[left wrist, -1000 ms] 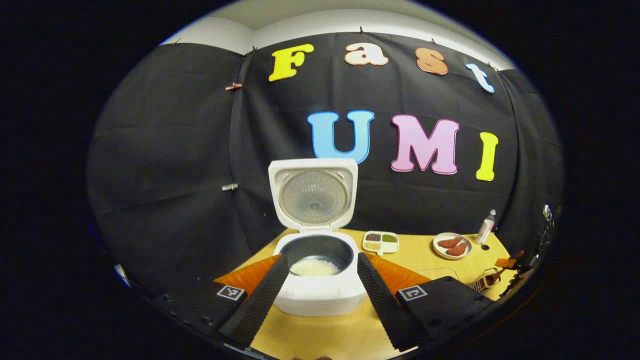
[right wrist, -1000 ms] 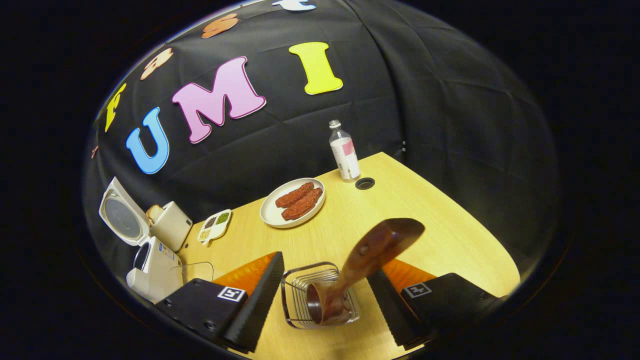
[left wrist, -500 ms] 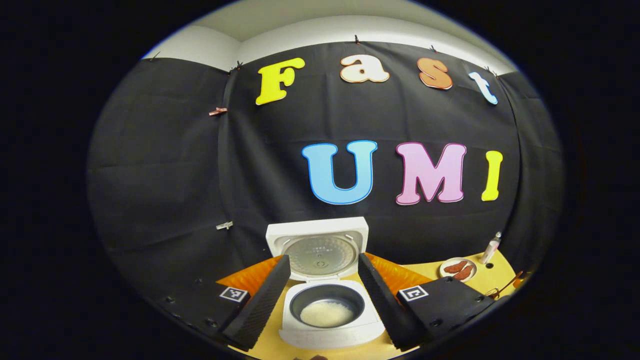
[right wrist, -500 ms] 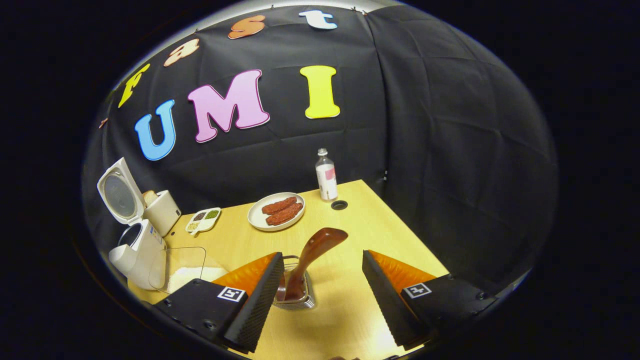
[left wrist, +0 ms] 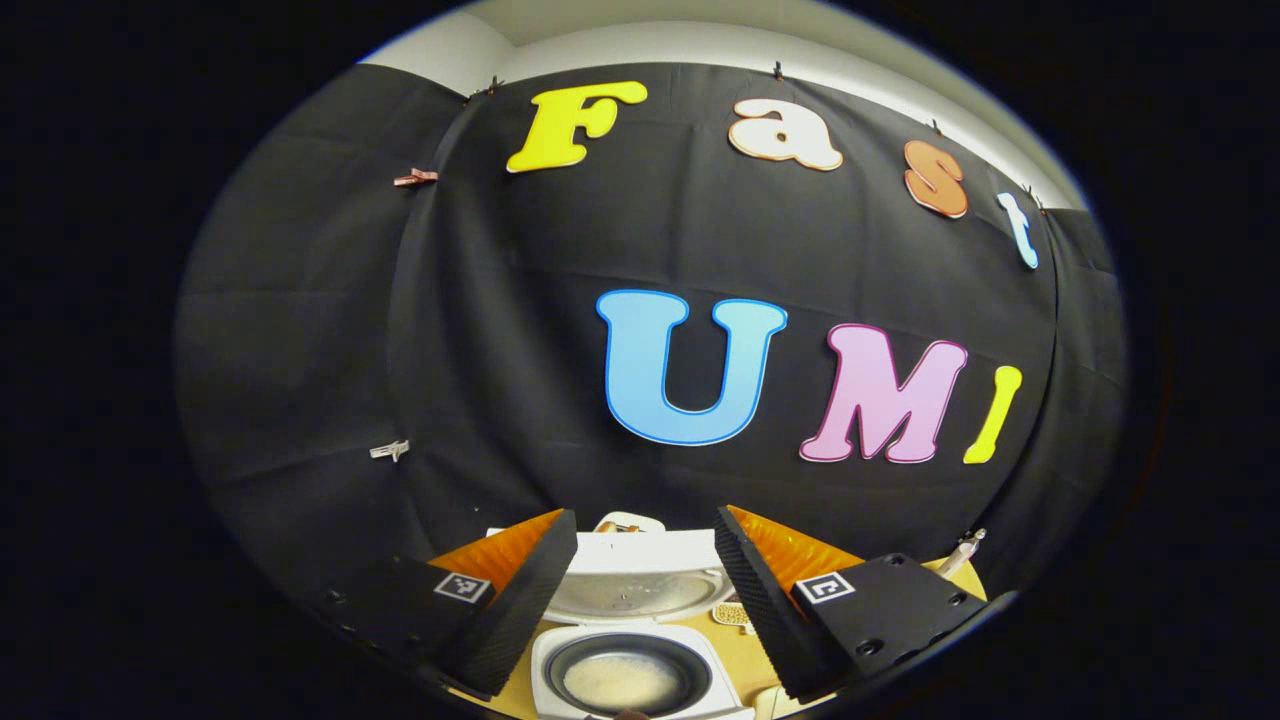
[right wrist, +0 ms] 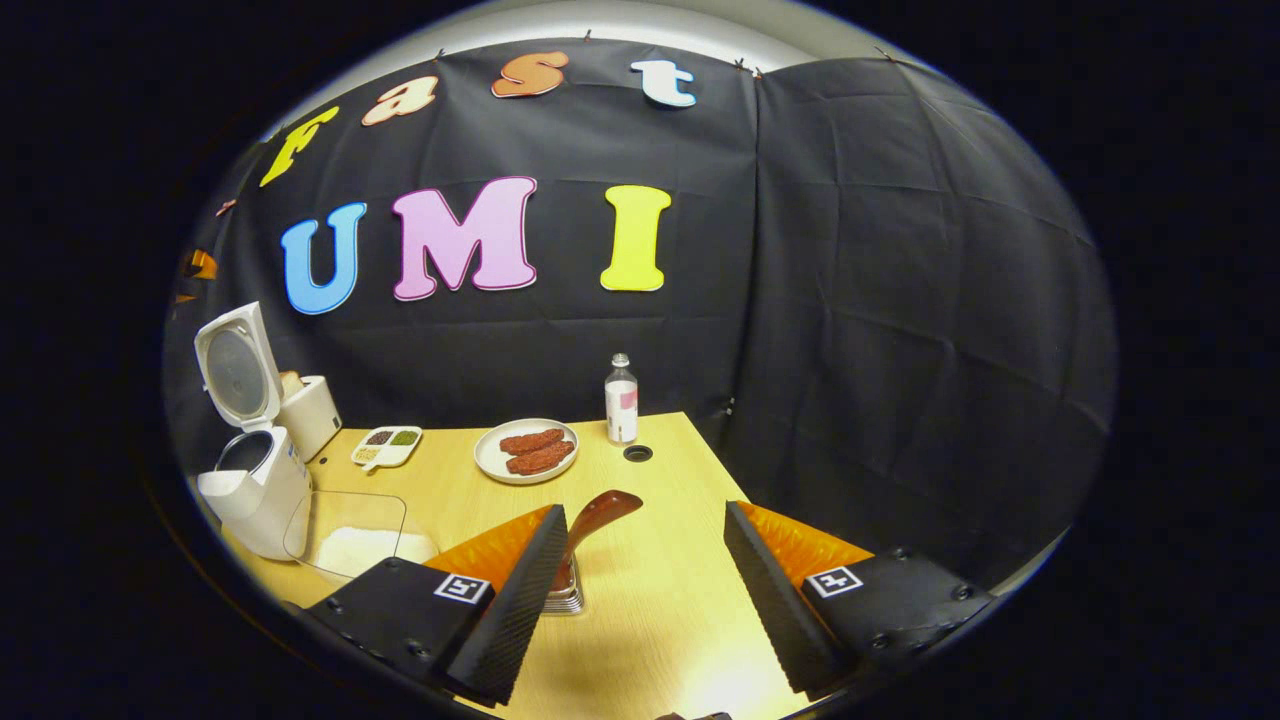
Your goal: Close the left gripper, press the button to open the rice cooker; take a wooden spoon from the chopstick holder with the right hand, scoop a spoonful of rice and pour it into the rice cooker, then put the wooden spoon back into the chopstick holder.
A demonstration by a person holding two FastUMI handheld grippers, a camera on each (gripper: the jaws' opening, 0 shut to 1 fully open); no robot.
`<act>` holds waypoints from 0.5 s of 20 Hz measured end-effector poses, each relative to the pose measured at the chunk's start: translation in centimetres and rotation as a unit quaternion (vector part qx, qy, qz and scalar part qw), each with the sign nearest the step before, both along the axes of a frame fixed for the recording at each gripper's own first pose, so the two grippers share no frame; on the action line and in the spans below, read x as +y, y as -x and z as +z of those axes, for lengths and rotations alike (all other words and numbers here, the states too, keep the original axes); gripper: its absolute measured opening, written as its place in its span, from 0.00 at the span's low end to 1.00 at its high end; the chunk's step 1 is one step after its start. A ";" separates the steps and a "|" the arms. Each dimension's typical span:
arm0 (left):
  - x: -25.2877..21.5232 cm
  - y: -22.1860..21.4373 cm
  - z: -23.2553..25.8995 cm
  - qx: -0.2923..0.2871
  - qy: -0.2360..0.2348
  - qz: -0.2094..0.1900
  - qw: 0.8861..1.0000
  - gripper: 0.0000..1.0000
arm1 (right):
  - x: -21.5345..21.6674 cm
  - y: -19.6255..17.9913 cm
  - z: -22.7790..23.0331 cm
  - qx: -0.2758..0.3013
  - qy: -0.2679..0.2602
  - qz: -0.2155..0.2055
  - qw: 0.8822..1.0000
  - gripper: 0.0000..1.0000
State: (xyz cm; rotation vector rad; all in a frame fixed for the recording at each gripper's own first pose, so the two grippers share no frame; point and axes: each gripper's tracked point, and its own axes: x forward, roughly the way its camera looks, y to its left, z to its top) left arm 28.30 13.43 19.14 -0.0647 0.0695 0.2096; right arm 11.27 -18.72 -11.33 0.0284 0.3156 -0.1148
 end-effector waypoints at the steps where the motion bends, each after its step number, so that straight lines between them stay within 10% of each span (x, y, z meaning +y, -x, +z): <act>1: 0.6 -1.4 -0.4 0.007 -0.004 -0.002 1.000 0.95 | 0.4 0.6 0.2 0.000 0.005 -0.001 1.000 0.99; 10: 3.7 -9.6 -5.7 0.081 0.019 -0.004 0.997 0.95 | 4.4 3.4 0.5 0.005 0.010 0.009 1.000 1.00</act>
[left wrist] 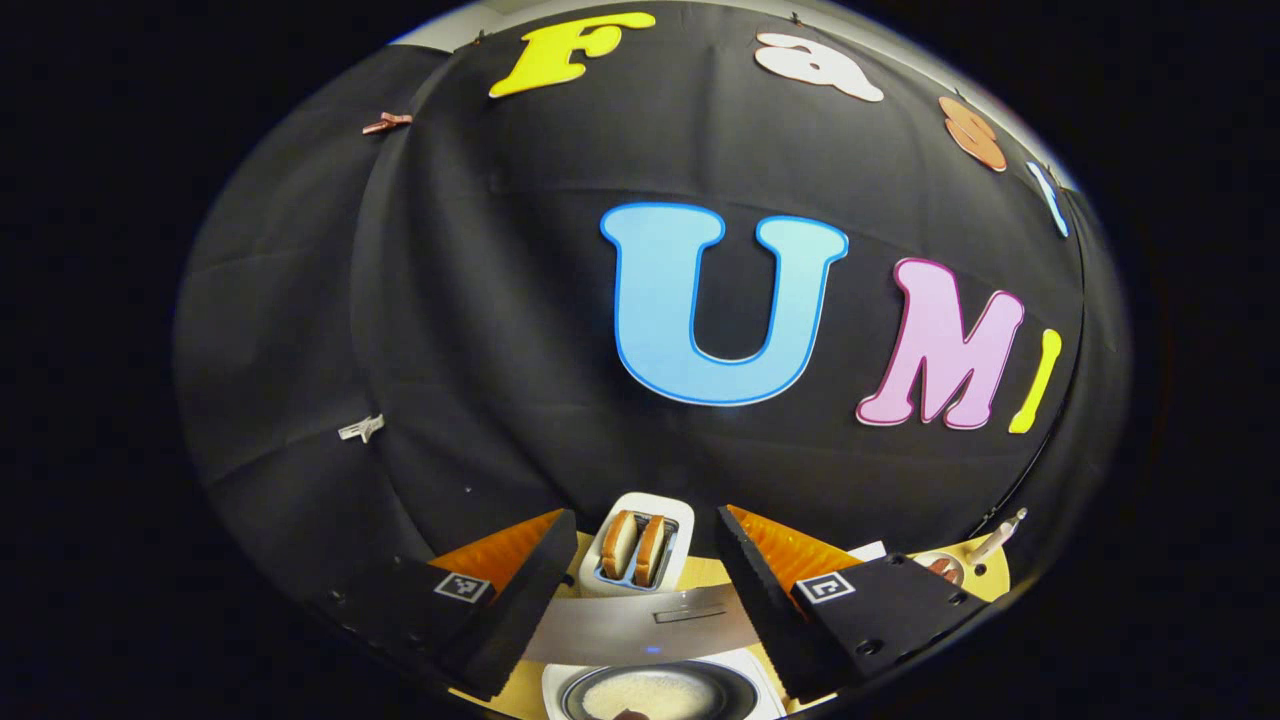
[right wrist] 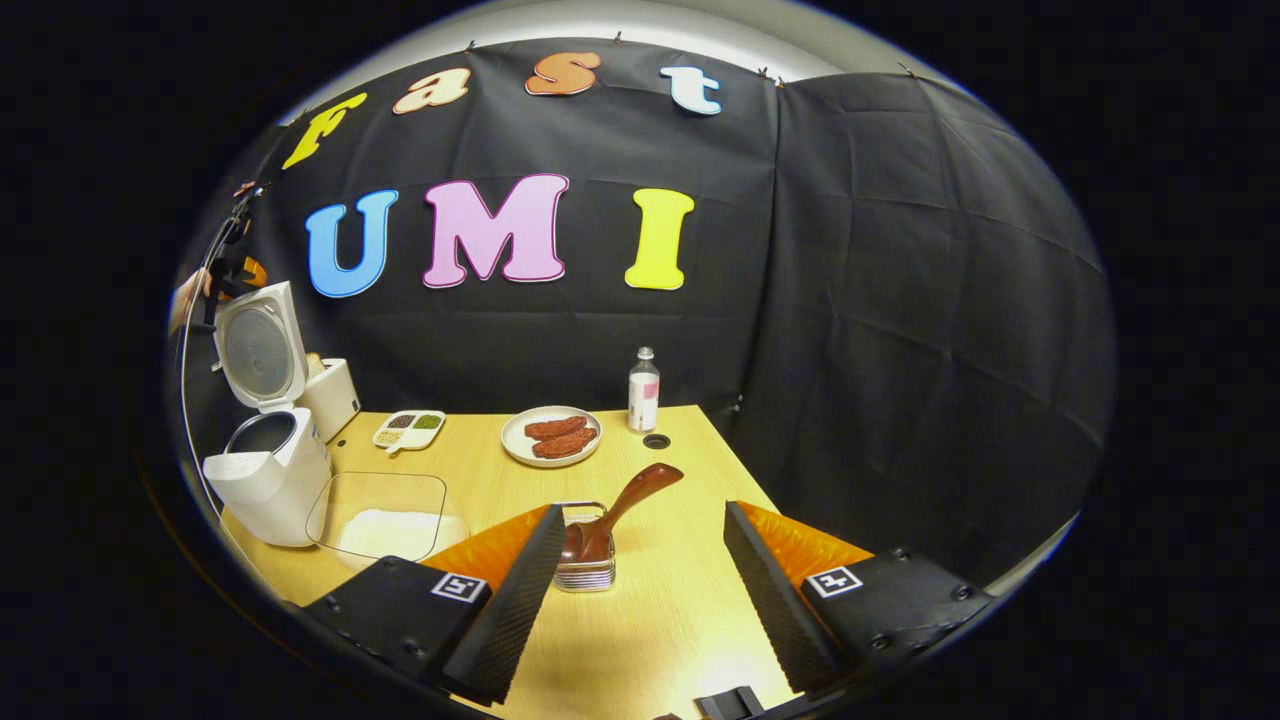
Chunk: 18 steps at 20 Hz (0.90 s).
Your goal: Close the left gripper, press the button to open the rice cooker; take a wooden spoon from the chopstick holder with the right hand, scoop a spoonful of rice and pour it into the rice cooker, then put the wooden spoon back into the chopstick holder.
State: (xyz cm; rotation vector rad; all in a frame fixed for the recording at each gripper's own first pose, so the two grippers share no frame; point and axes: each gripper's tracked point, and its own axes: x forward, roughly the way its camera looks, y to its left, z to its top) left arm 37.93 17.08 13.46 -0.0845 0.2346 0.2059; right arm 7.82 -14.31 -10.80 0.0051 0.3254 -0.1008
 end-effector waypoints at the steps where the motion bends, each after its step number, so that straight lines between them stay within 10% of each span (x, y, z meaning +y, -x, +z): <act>1: -0.2 -0.2 -0.4 0.007 -0.001 0.004 1.000 0.95 | 0.3 0.0 0.0 -0.001 -0.002 0.001 1.000 1.00; 18: -7.2 14.5 -11.8 0.094 0.041 -0.002 0.995 0.97 | 5.3 -0.1 -1.4 -0.005 -0.021 0.099 0.995 0.99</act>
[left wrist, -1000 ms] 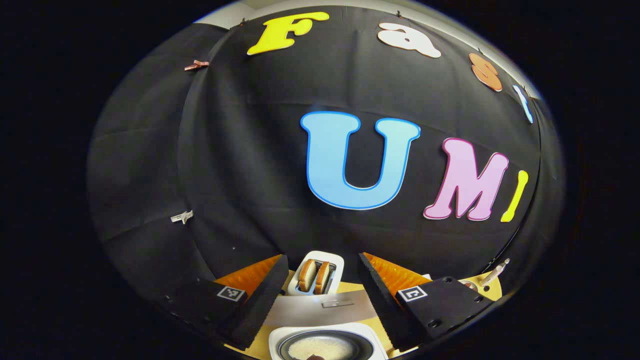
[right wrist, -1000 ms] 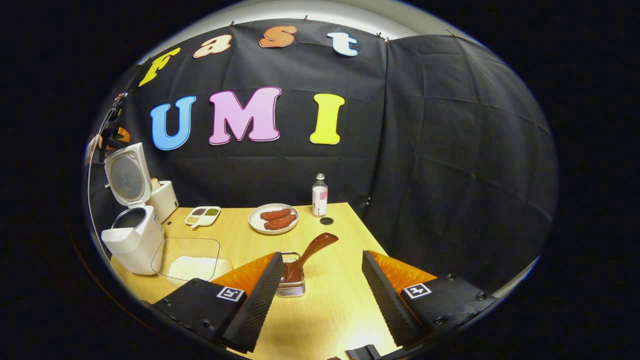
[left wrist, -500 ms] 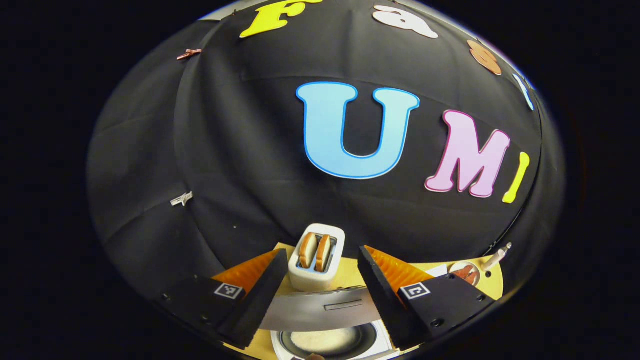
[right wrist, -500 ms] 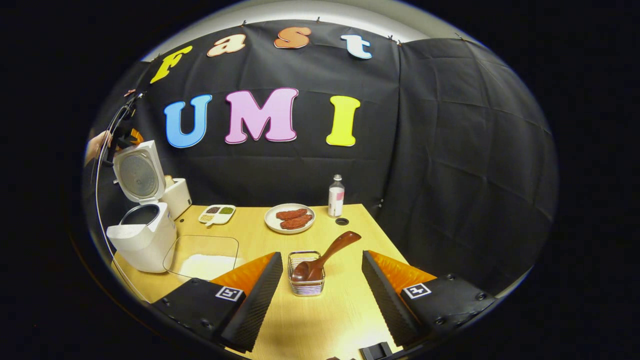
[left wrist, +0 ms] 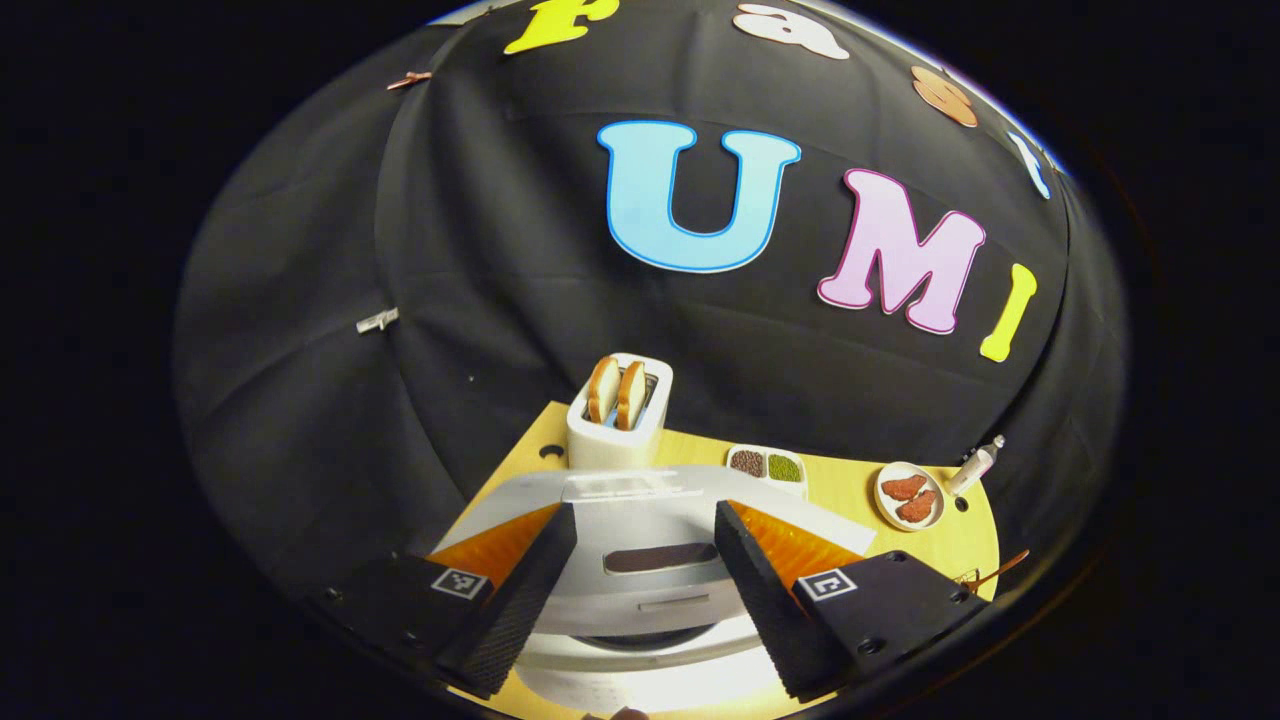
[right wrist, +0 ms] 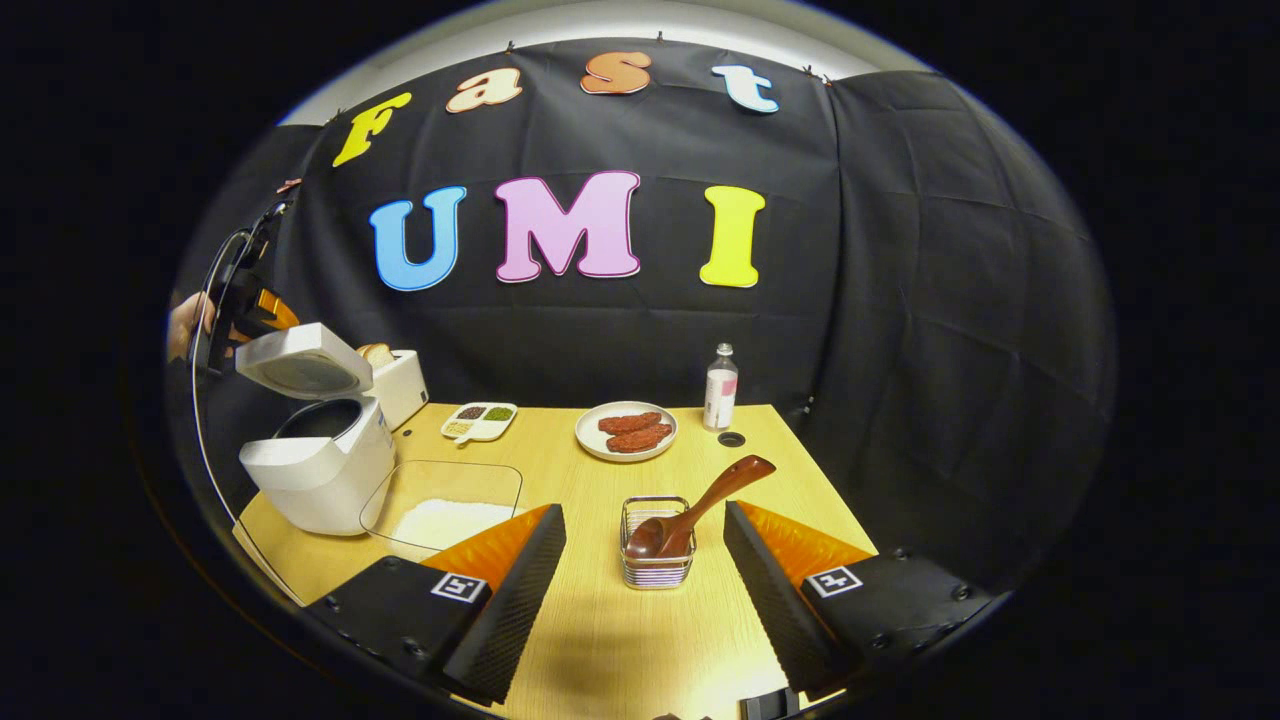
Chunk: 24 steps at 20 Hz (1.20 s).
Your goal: Close the left gripper, press the button to open the rice cooker; take a wooden spoon from the chopstick holder with the right hand, scoop a spoonful of rice and pour it into the rice cooker, then put the wooden spoon back into the chopstick holder.
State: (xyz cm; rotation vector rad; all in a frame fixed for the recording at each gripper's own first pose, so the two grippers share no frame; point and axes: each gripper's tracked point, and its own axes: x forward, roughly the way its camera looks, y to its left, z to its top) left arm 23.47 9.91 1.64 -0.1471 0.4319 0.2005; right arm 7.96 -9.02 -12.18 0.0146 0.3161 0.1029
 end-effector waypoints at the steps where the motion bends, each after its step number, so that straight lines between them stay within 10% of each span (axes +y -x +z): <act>1: -0.4 0.3 -0.8 -0.010 0.001 0.005 1.000 0.98 | -0.1 0.1 -0.2 0.001 0.003 0.002 1.000 1.00; 12: -1.3 3.9 -12.6 0.021 -0.051 0.020 0.998 0.99 | 0.4 1.0 -2.1 0.022 0.019 0.027 0.999 1.00; 24: -2.4 6.1 -7.7 -0.108 -0.113 0.036 0.987 0.97 | 4.9 -0.7 -0.5 0.008 0.022 0.077 0.997 1.00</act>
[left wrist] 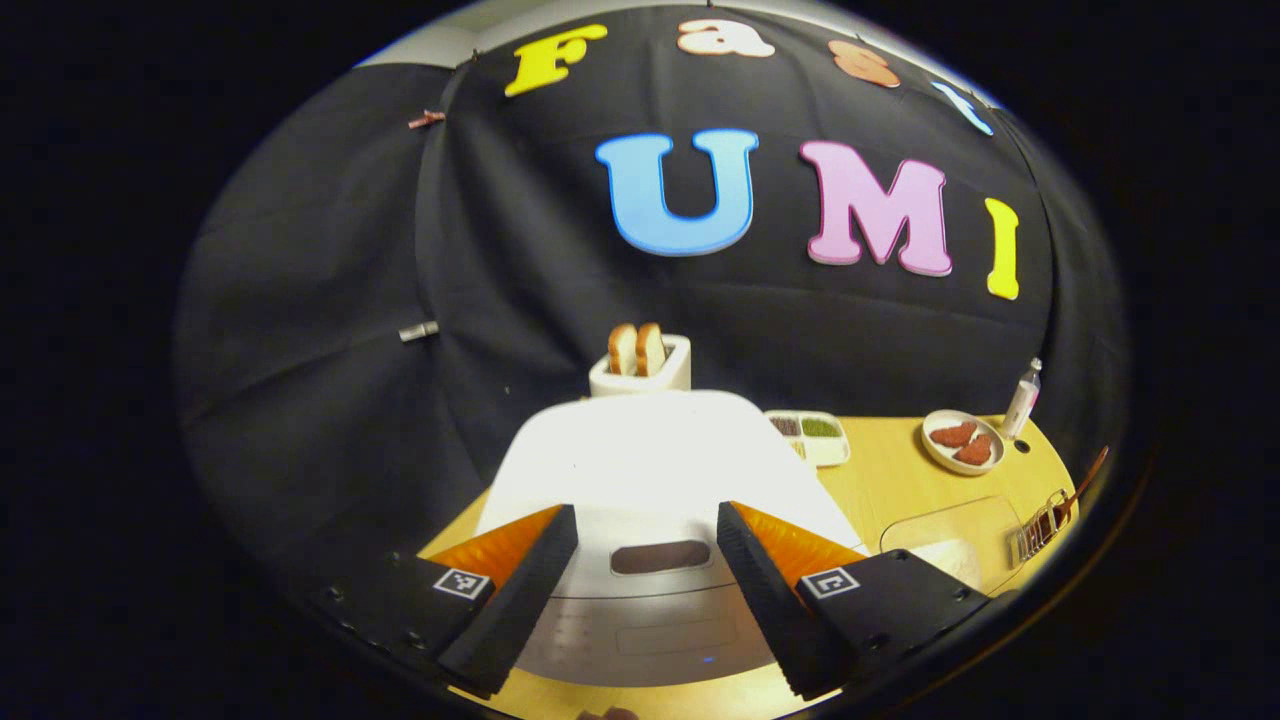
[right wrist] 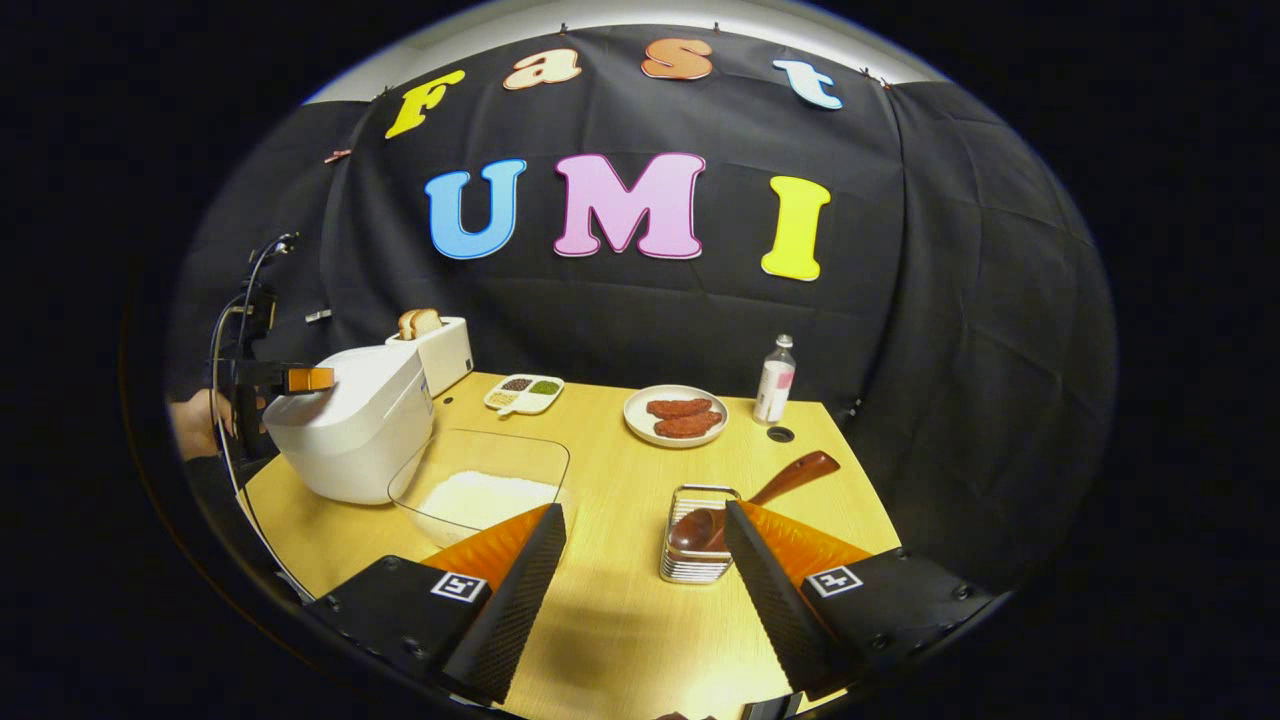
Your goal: Close the left gripper, press the button to open the rice cooker; take a wooden spoon from the chopstick holder with the right hand, scoop a spoonful of rice and pour it into the rice cooker, then put the wooden spoon back into the chopstick holder.
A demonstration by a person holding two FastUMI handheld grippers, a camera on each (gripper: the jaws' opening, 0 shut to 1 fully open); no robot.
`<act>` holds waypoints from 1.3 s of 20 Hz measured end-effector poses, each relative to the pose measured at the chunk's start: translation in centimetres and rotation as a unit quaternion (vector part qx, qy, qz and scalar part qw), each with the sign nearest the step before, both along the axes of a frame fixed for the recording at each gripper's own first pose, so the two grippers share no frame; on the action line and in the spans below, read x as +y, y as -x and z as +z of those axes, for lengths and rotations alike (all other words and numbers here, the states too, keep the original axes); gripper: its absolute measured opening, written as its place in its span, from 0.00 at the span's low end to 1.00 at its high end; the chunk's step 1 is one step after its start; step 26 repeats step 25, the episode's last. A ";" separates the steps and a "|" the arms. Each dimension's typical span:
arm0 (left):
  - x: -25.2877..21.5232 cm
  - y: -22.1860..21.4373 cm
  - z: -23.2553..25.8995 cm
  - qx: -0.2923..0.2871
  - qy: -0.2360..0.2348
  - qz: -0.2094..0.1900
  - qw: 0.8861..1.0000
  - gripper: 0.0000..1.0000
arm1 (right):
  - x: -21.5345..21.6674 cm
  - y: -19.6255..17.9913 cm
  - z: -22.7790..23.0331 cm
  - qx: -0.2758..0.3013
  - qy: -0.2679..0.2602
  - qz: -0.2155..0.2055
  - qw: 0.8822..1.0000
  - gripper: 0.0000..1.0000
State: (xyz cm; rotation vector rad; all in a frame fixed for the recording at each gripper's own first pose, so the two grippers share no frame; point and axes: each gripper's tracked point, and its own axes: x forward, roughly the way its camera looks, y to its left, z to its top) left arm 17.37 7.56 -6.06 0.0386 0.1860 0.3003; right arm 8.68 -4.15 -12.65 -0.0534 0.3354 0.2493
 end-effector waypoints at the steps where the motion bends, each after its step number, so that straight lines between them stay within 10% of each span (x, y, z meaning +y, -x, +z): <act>1: -1.9 0.6 2.5 -0.029 -0.006 -0.010 1.000 0.97 | 0.5 -0.4 0.8 -0.008 0.000 0.004 1.000 1.00; 14: -8.2 17.1 7.6 -0.092 -0.011 -0.050 0.994 0.96 | 4.6 1.8 10.1 -0.112 -0.010 -0.001 0.994 1.00; 26: -5.3 19.2 6.9 -0.096 0.013 -0.062 0.993 0.97 | 7.4 4.0 10.9 -0.125 -0.028 -0.027 0.991 0.99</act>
